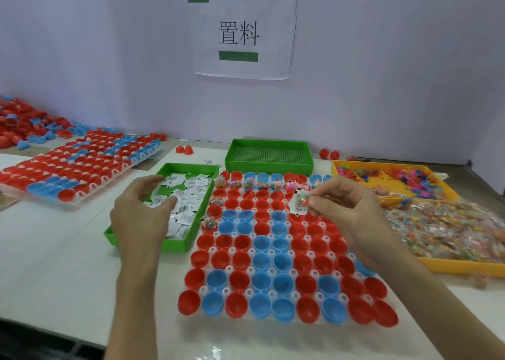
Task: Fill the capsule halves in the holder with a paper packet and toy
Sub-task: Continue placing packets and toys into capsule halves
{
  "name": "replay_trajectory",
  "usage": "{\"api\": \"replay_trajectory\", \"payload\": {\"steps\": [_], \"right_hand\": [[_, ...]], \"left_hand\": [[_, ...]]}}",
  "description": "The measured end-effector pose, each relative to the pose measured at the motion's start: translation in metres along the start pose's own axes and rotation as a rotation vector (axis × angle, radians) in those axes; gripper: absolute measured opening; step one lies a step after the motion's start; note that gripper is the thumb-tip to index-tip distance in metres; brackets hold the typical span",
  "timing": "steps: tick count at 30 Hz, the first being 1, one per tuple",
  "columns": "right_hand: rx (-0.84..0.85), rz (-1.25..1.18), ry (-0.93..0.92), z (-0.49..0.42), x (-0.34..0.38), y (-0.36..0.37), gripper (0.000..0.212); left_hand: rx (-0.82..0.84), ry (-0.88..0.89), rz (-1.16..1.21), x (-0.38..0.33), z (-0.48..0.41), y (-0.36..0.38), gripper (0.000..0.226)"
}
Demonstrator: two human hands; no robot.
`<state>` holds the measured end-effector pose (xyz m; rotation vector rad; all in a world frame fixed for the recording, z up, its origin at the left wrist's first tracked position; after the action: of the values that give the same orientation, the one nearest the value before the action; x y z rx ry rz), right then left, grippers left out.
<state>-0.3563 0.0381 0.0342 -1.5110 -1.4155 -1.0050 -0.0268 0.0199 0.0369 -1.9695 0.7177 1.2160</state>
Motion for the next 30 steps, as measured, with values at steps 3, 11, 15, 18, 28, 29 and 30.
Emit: {"api": "replay_trajectory", "payload": {"steps": [3, 11, 15, 18, 28, 29, 30], "right_hand": [[0.004, 0.010, 0.003, 0.000, 0.001, 0.001, 0.022], [0.124, 0.018, -0.040, 0.007, -0.002, 0.018, 0.013], [0.148, 0.034, -0.066, 0.007, 0.004, 0.024, 0.013], [0.145, 0.040, -0.071, 0.006, 0.006, 0.026, 0.015], [0.048, -0.078, -0.033, 0.002, 0.007, 0.007, 0.014], [0.037, -0.077, -0.034, 0.001, 0.008, 0.004, 0.014], [0.027, -0.080, -0.033, 0.001, 0.009, 0.002, 0.015]], "left_hand": [[0.053, -0.041, -0.140, 0.004, -0.005, -0.005, 0.061], [0.606, 0.063, 0.371, -0.056, 0.110, 0.078, 0.013], [0.504, 0.093, 0.445, -0.059, 0.109, 0.079, 0.016], [0.481, 0.103, 0.466, -0.056, 0.105, 0.073, 0.021], [0.320, 0.079, 0.453, -0.035, 0.080, 0.049, 0.018], [0.251, 0.079, 0.409, -0.028, 0.069, 0.038, 0.018], [0.166, 0.077, 0.348, -0.021, 0.055, 0.024, 0.017]]}}
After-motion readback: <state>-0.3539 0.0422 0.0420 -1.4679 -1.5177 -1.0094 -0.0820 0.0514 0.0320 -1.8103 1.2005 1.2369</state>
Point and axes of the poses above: each hand's wrist, its own z-axis away from the middle knuckle, its own y-axis out of the palm, x = y × z, the point moved 8 cm from there along -z, towards the middle knuckle, and after that the axes turned 7 degrees about z, right-handed, at the moved point
